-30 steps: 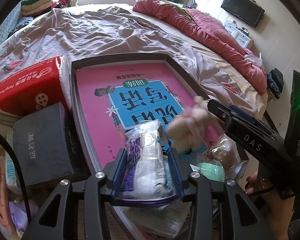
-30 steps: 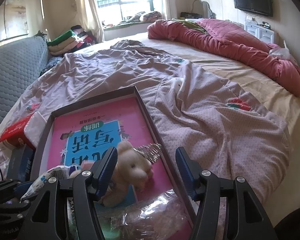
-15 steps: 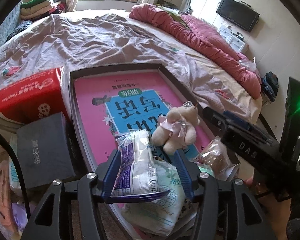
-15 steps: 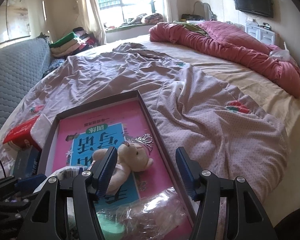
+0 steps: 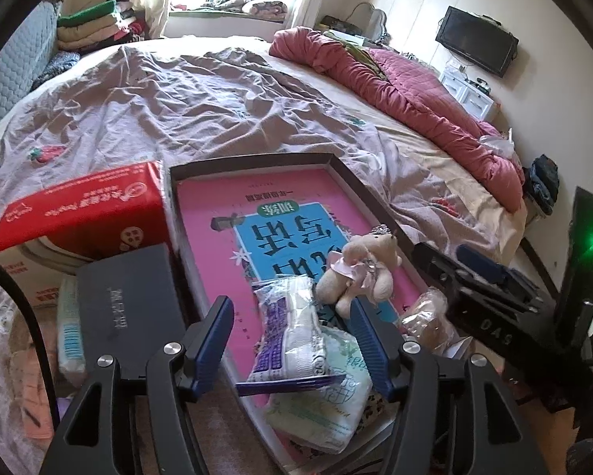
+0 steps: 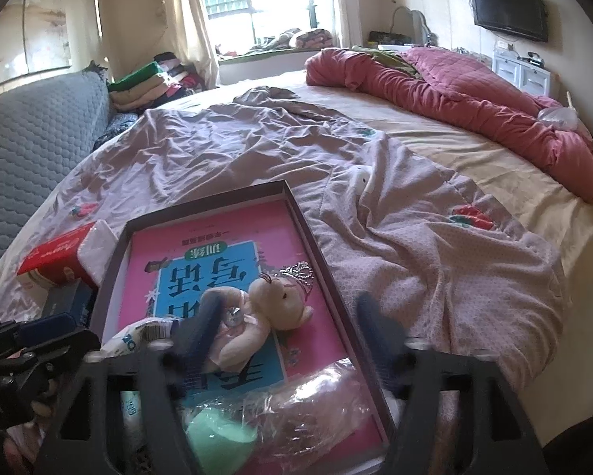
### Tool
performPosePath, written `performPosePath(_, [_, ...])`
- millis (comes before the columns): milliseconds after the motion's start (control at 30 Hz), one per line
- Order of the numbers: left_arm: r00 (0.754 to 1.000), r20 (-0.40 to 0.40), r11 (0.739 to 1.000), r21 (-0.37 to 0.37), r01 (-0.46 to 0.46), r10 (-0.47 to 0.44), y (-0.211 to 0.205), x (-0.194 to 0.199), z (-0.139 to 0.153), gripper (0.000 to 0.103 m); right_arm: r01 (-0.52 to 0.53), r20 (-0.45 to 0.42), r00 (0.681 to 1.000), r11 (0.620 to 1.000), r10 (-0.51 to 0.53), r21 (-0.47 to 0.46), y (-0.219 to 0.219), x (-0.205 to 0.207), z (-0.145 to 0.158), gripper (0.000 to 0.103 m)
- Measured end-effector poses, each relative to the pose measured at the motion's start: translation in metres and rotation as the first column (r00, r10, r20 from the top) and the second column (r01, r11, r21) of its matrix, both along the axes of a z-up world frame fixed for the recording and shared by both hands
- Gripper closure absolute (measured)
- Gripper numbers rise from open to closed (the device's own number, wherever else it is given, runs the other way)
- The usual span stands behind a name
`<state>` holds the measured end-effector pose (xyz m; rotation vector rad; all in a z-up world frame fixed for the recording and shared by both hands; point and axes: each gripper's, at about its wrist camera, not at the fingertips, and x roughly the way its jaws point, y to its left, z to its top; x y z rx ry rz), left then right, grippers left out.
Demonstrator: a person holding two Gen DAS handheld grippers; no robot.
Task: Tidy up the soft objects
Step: 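Lower the white pack and teddy bear onto the pink book and open both grippers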
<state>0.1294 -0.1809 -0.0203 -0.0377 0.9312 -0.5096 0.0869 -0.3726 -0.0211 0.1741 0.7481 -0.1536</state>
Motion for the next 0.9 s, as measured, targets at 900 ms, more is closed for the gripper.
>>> performPosePath(900, [0.995, 0.066, 0.997, 0.027, -0.072, 0.07, 0.032, -0.028, 0.032, 0.038, -0.081, 0.063, 0.994, 0.995, 0.085, -0.052, 0.035, -0.017, 0.035, 0.026])
